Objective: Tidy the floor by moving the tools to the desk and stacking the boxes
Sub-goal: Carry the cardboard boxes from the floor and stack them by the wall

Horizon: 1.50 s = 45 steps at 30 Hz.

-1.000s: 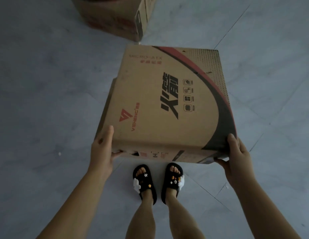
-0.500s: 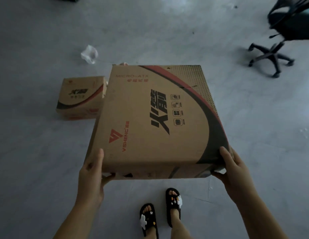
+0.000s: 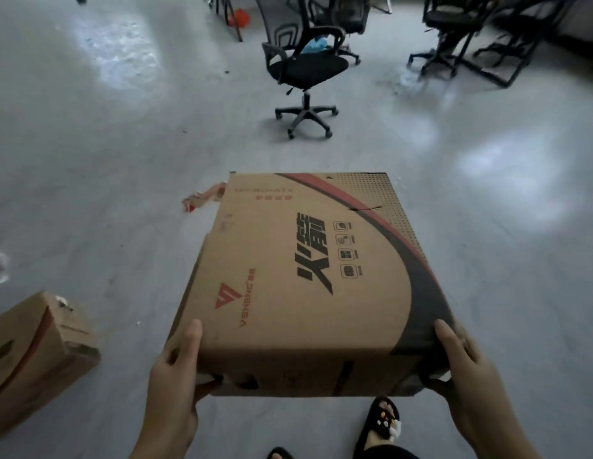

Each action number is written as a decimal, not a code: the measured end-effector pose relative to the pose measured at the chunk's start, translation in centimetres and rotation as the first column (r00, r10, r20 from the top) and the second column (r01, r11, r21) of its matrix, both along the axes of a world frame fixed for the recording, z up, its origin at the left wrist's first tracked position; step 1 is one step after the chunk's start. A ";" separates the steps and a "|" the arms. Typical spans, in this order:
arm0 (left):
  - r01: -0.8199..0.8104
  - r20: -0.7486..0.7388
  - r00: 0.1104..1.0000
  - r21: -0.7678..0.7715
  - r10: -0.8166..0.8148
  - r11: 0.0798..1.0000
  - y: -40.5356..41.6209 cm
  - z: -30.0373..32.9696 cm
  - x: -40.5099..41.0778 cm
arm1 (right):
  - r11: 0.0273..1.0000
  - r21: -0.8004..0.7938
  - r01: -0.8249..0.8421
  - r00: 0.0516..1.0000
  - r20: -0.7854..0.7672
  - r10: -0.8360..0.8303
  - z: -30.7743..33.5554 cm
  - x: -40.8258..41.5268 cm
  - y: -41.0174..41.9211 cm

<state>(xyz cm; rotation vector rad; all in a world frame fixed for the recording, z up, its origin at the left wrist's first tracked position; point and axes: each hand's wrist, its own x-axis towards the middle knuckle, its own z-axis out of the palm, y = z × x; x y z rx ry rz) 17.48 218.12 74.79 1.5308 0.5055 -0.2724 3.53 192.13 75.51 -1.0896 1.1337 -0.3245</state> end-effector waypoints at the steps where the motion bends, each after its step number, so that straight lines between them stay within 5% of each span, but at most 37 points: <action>1: 0.041 0.010 0.999 -0.001 -0.041 0.999 -1.8 0.3 0.3 | 0.999 -0.001 0.052 0.999 0.001 -0.052 0.2 -0.9 -1.1; 12: 0.359 0.080 0.932 -0.073 -0.353 0.931 -26.2 3.1 -0.6 | 0.892 -0.077 0.445 0.895 0.069 -0.440 2.7 -8.2 -18.6; 27: 0.602 0.075 0.799 -0.085 -0.597 0.794 -53.5 1.7 3.9 | 0.770 -0.137 0.623 0.782 0.134 -0.609 2.1 -8.4 -39.7; 45: 0.904 0.136 0.423 0.001 -0.896 0.427 -91.6 4.0 20.1 | 0.439 -0.116 0.891 0.453 0.168 -0.876 1.5 4.6 -66.7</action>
